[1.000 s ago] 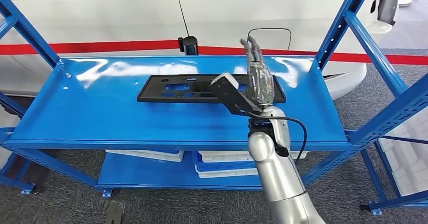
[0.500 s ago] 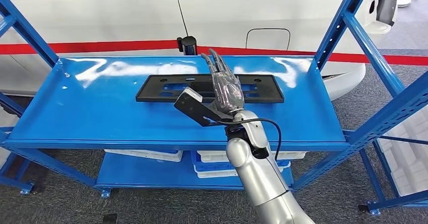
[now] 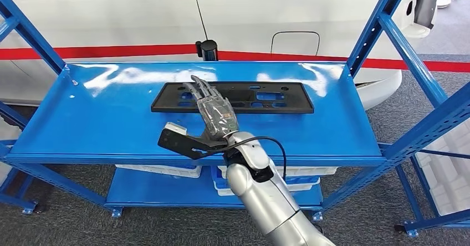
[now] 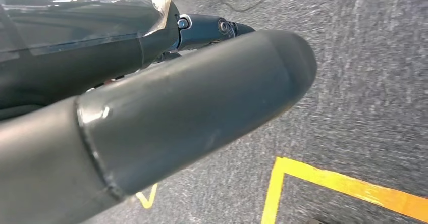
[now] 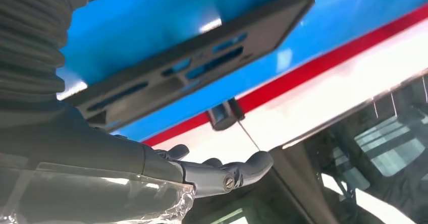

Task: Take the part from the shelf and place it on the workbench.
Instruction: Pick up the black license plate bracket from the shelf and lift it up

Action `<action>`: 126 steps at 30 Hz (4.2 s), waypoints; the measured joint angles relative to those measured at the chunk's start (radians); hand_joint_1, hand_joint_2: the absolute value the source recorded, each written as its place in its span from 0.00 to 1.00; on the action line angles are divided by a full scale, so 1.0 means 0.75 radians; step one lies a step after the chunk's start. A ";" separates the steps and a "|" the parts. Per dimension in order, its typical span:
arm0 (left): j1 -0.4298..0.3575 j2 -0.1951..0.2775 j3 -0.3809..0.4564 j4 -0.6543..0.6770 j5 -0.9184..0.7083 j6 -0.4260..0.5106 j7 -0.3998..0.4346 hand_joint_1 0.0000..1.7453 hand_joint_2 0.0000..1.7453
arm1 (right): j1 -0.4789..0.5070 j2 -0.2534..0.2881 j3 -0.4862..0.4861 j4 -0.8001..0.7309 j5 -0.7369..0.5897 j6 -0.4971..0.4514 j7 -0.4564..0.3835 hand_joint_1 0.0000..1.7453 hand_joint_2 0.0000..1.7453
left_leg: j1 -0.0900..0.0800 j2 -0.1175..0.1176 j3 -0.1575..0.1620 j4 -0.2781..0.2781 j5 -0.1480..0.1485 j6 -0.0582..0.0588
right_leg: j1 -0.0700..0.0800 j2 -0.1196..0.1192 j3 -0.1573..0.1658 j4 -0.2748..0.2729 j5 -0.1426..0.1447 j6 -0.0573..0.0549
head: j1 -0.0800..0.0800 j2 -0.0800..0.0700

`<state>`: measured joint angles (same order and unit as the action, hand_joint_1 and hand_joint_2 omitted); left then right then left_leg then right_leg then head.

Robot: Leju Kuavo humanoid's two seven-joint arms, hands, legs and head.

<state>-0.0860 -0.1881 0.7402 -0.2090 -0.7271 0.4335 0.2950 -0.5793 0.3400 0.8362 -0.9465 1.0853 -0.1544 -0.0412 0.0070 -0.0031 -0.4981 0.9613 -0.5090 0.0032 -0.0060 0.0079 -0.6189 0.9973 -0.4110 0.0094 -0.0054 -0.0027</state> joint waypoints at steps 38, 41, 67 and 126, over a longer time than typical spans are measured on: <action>0.012 -0.003 0.010 0.002 -0.036 0.067 -0.084 0.00 0.00 | -0.411 -0.050 0.126 0.862 0.252 -0.373 0.591 0.98 1.00 | -0.001 0.000 0.005 0.001 0.000 0.000 | 0.000 0.001 0.002 0.000 0.000 0.000 | 0.000 0.000; 0.012 -0.004 0.012 0.002 -0.036 0.081 -0.079 0.00 0.00 | -0.420 -0.050 0.108 0.873 0.263 -0.358 0.568 1.00 1.00 | -0.001 0.000 0.005 0.001 0.000 0.000 | 0.000 0.001 0.002 0.000 0.000 0.000 | 0.000 0.000; 0.010 -0.028 0.073 0.002 0.011 0.135 -0.208 0.00 0.00 | -0.456 0.000 0.075 0.874 0.230 -0.427 0.392 1.00 1.00 | -0.001 0.000 0.006 0.001 0.000 0.000 | 0.000 0.001 0.004 0.000 0.000 0.000 | 0.000 0.000; -0.013 -0.022 0.242 0.002 0.072 0.004 -0.785 0.00 1.00 | 0.195 -0.189 -0.465 -0.830 -0.543 -0.211 -0.175 1.00 1.00 | 0.027 0.017 0.021 -0.034 0.049 0.039 | -0.050 -0.008 -0.077 0.232 -0.080 0.090 | 0.004 0.000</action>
<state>-0.0959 -0.2048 0.9216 -0.2079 -0.6734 0.4368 -0.2939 -0.4332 0.1986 0.4877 -1.5693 0.6780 -0.3127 -0.1728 0.0269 0.0097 -0.4822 0.9358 -0.4723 0.0323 -0.0431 0.0018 -0.6771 1.1710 -0.4711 0.0769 -0.0021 -0.0027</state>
